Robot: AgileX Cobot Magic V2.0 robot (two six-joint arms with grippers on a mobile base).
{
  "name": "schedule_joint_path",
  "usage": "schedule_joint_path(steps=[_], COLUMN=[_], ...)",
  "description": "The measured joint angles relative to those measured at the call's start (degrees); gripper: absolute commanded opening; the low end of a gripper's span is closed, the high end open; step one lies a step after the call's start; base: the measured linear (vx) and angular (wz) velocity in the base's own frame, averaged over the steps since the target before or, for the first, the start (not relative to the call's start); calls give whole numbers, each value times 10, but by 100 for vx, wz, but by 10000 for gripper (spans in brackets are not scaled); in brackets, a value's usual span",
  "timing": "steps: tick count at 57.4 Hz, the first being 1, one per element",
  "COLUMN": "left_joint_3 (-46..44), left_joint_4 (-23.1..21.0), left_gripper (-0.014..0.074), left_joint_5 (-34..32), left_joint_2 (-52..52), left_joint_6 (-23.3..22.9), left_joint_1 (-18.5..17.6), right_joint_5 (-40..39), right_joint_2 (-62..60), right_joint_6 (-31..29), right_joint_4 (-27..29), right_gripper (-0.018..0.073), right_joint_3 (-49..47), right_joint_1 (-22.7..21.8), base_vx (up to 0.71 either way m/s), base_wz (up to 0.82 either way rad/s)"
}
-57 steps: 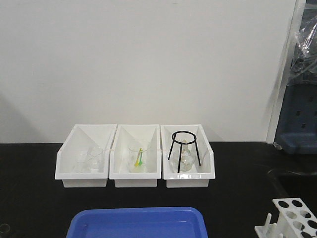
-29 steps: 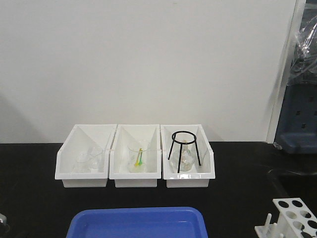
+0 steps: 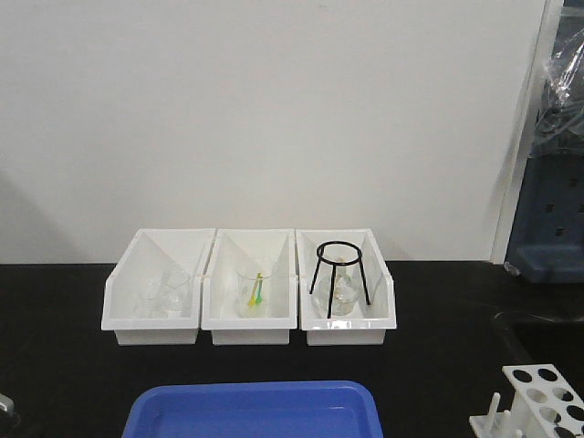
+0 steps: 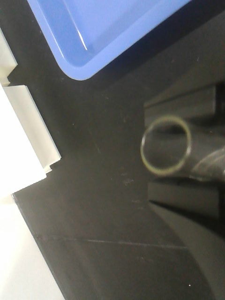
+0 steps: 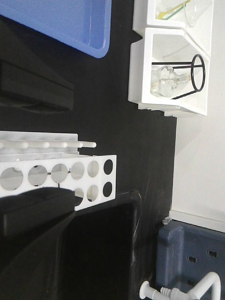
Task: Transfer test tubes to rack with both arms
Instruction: 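Bring the tube over the blue tray and close the right gripper on it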
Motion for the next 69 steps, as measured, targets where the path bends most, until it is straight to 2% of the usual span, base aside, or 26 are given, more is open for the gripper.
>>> schedule_joint_path(steps=[16,23,31,38,54,60,69], left_joint_3=[-1,-1,-1,-2,-87,-148,-215], left_joint_4=[0,-8,-49,-65,-68,-68,-68], left_gripper=[-8,-6,-6,-4,-4,-4,-4], left_joint_5=[1,5,5,8,84,122,159], left_joint_2=[-5,-29,-73,-112,-180,-183,-176], left_joint_6=[1,0,0,0,-1,-27,-115], left_joint_1=[0,0,0,0,0,0,-5], right_joint_5=[0,0,0,-1,-24,-27,-12], right_joint_2=[0,0,0,0,0,0,5], right_joint_6=[0,0,0,0,0,0,-7], right_joint_4=[0,0,0,0,0,0,-2], right_gripper=[435,435,435,435,435,435,435], right_joint_3=[0,0,0,0,0,0,0], right_joint_1=[0,0,0,0,0,0,0], base_vx=[0,0,0,0,0,0,0], base_wz=[0,0,0,0,0,0,0])
